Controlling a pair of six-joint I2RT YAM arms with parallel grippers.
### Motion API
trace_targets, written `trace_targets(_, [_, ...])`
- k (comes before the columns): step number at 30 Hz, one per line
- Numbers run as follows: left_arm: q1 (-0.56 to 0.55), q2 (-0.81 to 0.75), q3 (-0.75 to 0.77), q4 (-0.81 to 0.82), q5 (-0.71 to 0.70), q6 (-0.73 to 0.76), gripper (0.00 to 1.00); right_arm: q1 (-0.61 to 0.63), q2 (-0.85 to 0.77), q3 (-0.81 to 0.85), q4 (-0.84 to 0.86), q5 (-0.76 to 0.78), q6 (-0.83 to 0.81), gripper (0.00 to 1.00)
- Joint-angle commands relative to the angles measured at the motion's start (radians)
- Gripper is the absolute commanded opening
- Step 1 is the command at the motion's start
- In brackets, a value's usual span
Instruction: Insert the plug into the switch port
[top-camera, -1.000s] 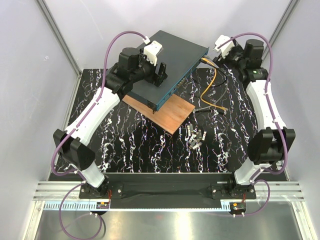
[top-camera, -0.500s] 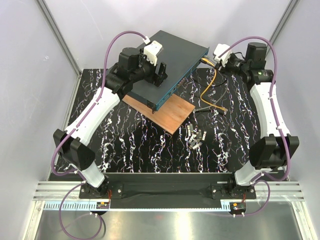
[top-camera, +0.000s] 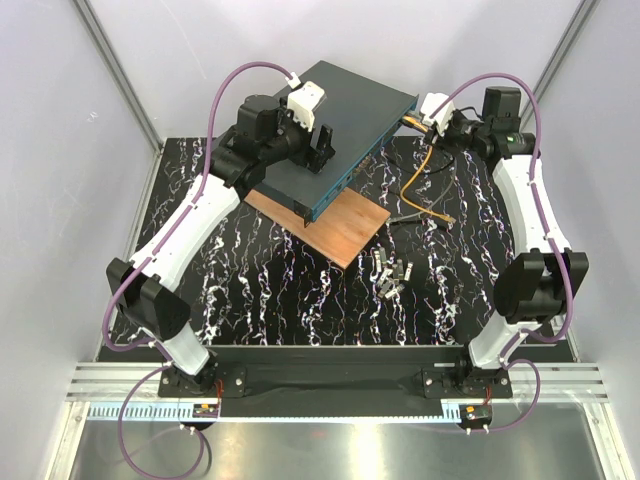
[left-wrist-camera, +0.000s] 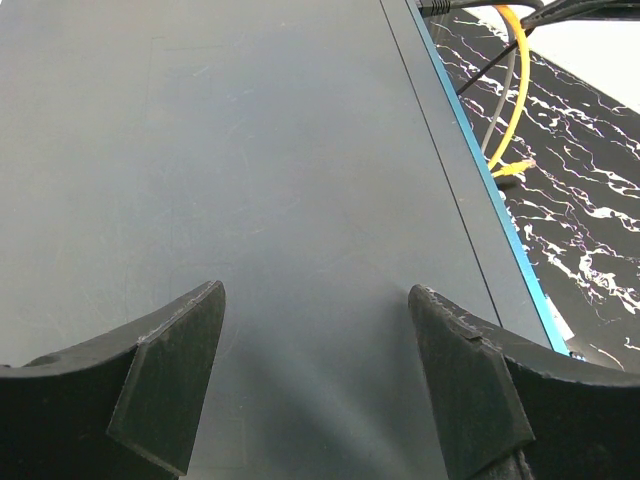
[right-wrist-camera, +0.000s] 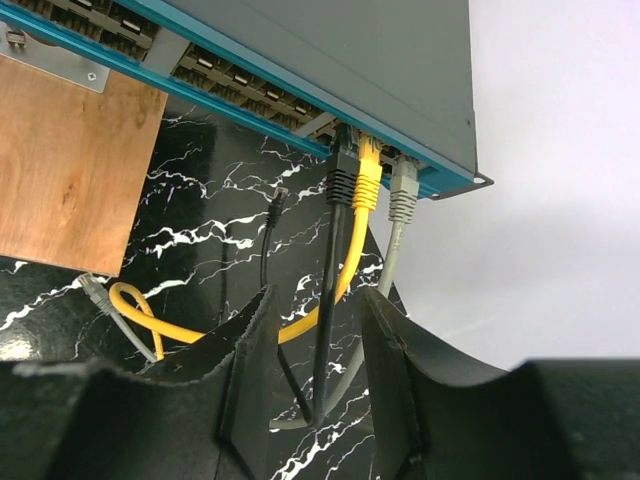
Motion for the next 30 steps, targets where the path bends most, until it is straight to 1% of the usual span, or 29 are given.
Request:
trace_targets(1, [0.005, -0.011, 0.024, 0.043, 0.021, 0.008, 0.79, -0.002, 0.012, 0.056, 0.012, 0.003, -0.03, 0.44])
trace_targets(10, [0.005, -0.004, 0.036, 0.039, 0.023, 0.008, 0.79, 0.016, 0.038, 0.063, 0.035, 0.06, -0.044, 0.43])
trace_targets(13, [0.005, -0.004, 0.033, 0.04, 0.023, 0.011, 0.79, 0.022, 0.041, 0.058, 0.043, 0.069, -0.05, 0.4])
trace_targets(14, [0.005, -0.003, 0.035, 0.04, 0.023, 0.011, 0.79, 0.024, 0.042, 0.058, 0.043, 0.073, -0.052, 0.36])
trace_targets(16, [0.006, -0.004, 0.035, 0.04, 0.02, 0.009, 0.79, 0.029, 0.045, 0.061, 0.048, 0.077, -0.05, 0.32])
trace_targets(18, [0.006, -0.003, 0.032, 0.04, 0.023, 0.011, 0.79, 0.035, 0.05, 0.062, 0.051, 0.082, -0.05, 0.23])
trace_targets(20, [0.006, -0.003, 0.033, 0.04, 0.021, 0.011, 0.79, 0.039, 0.053, 0.066, 0.048, 0.091, -0.057, 0.19])
trace_targets(21, [0.006, -0.004, 0.033, 0.039, 0.02, 0.012, 0.79, 0.041, 0.058, 0.067, 0.046, 0.092, -0.06, 0.14])
trace_targets(24, [0.006, -0.006, 0.033, 0.04, 0.02, 0.012, 0.79, 0.049, 0.062, 0.075, 0.045, 0.099, -0.061, 0.07])
trace_targets(25, [0.005, -0.004, 0.033, 0.04, 0.02, 0.015, 0.79, 0.053, 0.064, 0.076, 0.045, 0.102, -0.063, 0.0])
trace_targets(30, [0.006, -0.004, 0.036, 0.04, 0.018, 0.017, 0.8, 0.067, 0.065, 0.092, 0.051, 0.103, -0.058, 0.0])
